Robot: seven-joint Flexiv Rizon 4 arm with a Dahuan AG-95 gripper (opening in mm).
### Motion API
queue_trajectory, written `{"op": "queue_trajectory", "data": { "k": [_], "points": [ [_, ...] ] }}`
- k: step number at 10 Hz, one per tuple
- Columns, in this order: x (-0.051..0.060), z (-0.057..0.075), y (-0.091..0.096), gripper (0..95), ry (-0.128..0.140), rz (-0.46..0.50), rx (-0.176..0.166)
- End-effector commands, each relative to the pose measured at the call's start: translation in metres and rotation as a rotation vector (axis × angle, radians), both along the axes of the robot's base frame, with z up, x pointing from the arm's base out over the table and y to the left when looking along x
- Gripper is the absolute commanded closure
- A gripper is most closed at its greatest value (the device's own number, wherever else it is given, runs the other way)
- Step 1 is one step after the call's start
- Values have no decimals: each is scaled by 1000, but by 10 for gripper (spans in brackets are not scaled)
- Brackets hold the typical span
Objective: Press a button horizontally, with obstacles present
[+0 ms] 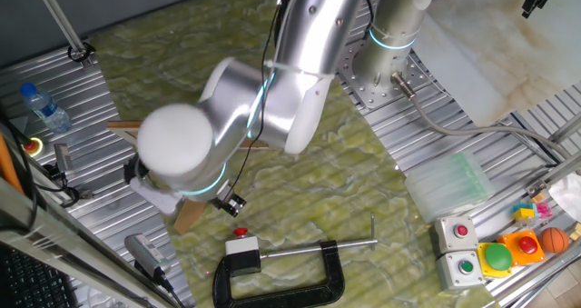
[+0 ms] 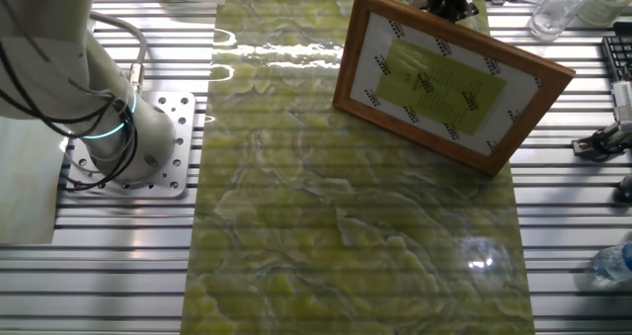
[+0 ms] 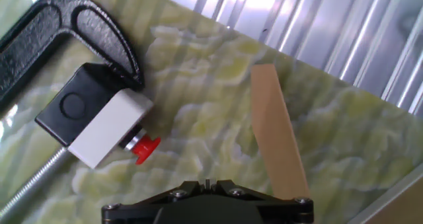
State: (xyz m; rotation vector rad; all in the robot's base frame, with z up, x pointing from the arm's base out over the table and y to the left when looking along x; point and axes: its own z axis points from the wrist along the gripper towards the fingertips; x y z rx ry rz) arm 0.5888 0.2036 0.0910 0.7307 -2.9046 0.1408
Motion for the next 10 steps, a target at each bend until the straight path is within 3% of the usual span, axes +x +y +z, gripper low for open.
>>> {"op": "queue_trajectory", "data": {
  "k": [1, 4, 10],
  "points": [
    [-20, -12, -14, 950, -54, 4, 87],
    [-32, -21, -20, 950, -78, -14, 151],
    [-27, -29, -19, 950, -81, -49, 217]
  ]
}}
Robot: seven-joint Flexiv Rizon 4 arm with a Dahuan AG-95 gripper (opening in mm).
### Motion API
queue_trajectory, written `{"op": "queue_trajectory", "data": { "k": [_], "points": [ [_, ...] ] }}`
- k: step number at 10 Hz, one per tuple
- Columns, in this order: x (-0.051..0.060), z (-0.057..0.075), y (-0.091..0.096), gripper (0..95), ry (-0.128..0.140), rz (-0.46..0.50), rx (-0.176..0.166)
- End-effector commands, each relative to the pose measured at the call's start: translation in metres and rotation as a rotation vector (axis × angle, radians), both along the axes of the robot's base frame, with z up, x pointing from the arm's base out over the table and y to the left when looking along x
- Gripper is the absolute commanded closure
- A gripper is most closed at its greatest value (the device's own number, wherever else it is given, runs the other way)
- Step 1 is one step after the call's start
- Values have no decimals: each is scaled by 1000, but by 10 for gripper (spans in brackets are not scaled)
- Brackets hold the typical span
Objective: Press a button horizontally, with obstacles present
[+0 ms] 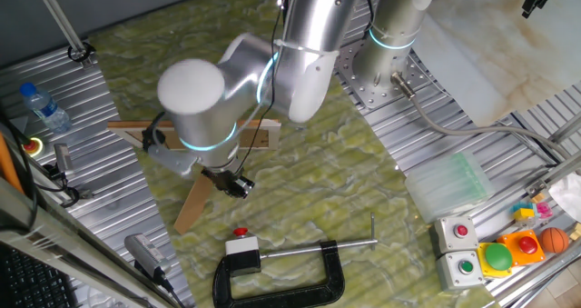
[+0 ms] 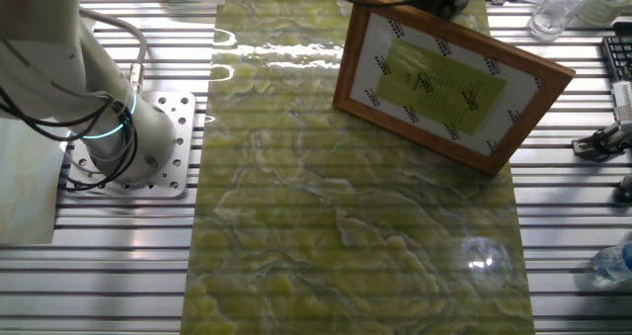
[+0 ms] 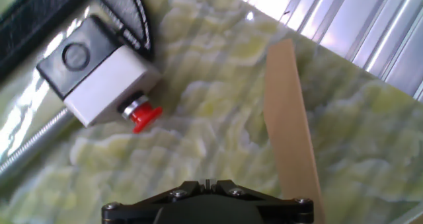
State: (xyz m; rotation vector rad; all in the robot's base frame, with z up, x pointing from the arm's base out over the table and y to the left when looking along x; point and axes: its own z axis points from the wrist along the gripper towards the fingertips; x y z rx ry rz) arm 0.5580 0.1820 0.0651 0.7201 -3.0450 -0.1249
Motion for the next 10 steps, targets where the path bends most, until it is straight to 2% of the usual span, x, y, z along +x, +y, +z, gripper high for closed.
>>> {"op": "queue_trajectory", "data": {
  "k": [1, 3, 4, 5, 10],
  "points": [
    [7, -2, 5, 950, 11, -24, 7],
    [18, 4, 15, 950, 17, -36, -24],
    [25, 9, 23, 950, 31, -54, -38],
    [26, 9, 25, 950, 44, -71, -34],
    [28, 9, 26, 950, 60, -124, -10]
  ]
}}
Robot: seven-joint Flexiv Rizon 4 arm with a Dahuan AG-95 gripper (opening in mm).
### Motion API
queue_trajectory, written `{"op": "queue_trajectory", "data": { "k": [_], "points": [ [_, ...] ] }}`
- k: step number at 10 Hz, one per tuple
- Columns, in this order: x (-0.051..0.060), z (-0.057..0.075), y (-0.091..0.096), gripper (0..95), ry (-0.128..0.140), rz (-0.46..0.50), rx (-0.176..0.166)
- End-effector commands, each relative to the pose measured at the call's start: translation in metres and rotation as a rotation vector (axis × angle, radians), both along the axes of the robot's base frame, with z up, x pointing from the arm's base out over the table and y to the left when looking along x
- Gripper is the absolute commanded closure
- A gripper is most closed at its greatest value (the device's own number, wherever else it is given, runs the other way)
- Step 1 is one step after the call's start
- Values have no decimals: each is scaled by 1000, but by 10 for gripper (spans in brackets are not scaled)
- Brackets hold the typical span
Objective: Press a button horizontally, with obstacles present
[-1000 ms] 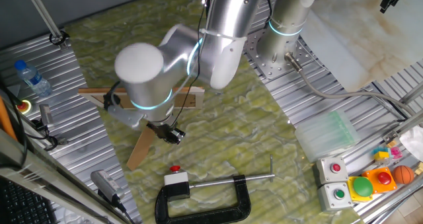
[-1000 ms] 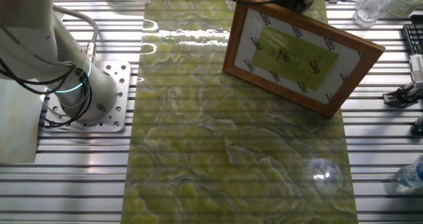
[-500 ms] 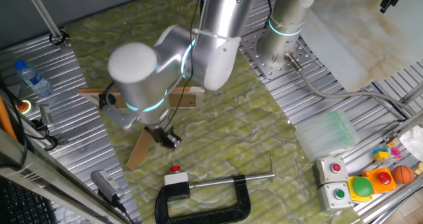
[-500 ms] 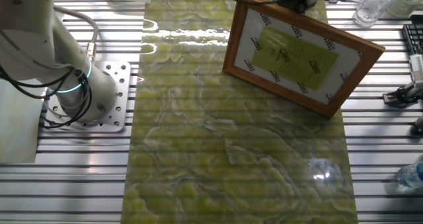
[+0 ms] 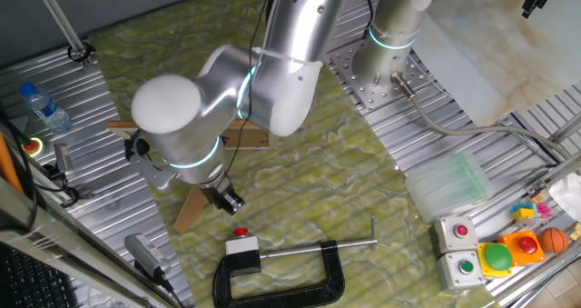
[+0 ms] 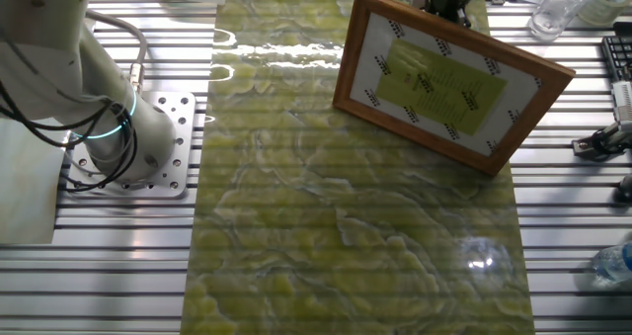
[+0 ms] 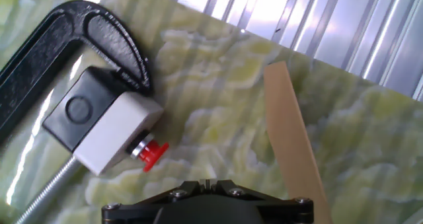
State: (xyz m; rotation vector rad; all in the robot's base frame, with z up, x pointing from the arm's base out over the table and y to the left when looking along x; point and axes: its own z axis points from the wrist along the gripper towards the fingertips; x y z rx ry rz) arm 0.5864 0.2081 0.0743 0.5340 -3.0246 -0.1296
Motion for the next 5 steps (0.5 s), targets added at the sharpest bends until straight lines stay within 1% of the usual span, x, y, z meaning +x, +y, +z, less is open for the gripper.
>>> {"op": "queue_trajectory", "data": {
  "k": [1, 2, 3, 5],
  "points": [
    [0, -1, 0, 950, -2, -14, -1],
    [0, -1, 0, 950, -2, -13, -3],
    [0, -1, 0, 950, -3, -18, -17],
    [0, -1, 0, 950, 0, -62, -47]
  ]
}}
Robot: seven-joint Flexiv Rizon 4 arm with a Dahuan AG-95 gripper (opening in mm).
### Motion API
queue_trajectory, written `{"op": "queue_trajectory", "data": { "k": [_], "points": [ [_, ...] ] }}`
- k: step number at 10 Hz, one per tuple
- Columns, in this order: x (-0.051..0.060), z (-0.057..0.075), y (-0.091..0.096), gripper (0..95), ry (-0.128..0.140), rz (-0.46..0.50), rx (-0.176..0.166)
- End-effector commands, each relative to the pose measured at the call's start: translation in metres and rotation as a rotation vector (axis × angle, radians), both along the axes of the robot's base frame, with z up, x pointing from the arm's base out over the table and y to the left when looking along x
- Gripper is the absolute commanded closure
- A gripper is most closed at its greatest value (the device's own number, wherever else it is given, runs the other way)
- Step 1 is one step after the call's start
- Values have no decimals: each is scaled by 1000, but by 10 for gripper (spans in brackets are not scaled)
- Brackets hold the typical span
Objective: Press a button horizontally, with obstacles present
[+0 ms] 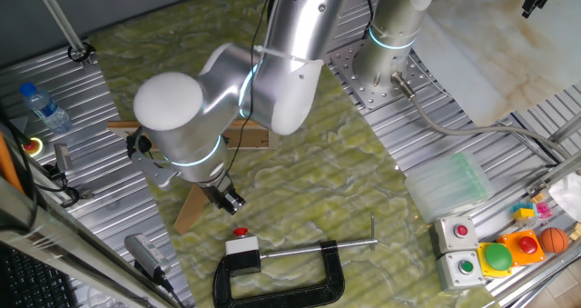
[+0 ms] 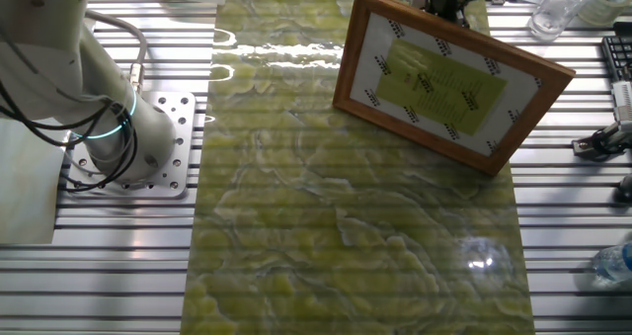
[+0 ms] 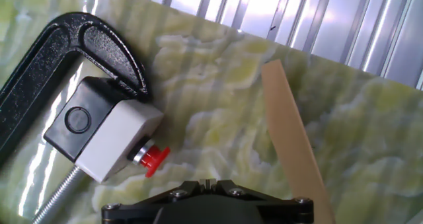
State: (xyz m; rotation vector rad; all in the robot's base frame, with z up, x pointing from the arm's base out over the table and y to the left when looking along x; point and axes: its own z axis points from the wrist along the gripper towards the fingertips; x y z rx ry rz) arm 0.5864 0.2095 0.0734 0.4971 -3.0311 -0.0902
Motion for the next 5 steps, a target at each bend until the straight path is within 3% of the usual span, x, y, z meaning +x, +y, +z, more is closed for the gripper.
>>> {"op": "queue_trajectory", "data": {
  "k": [1, 3, 4, 5],
  "points": [
    [0, 0, -1, 950, -13, -44, -78],
    [0, 0, -1, 950, -24, -46, -160],
    [0, 0, -1, 950, -52, -33, -171],
    [0, 0, -1, 950, -55, -31, -170]
  ]
}}
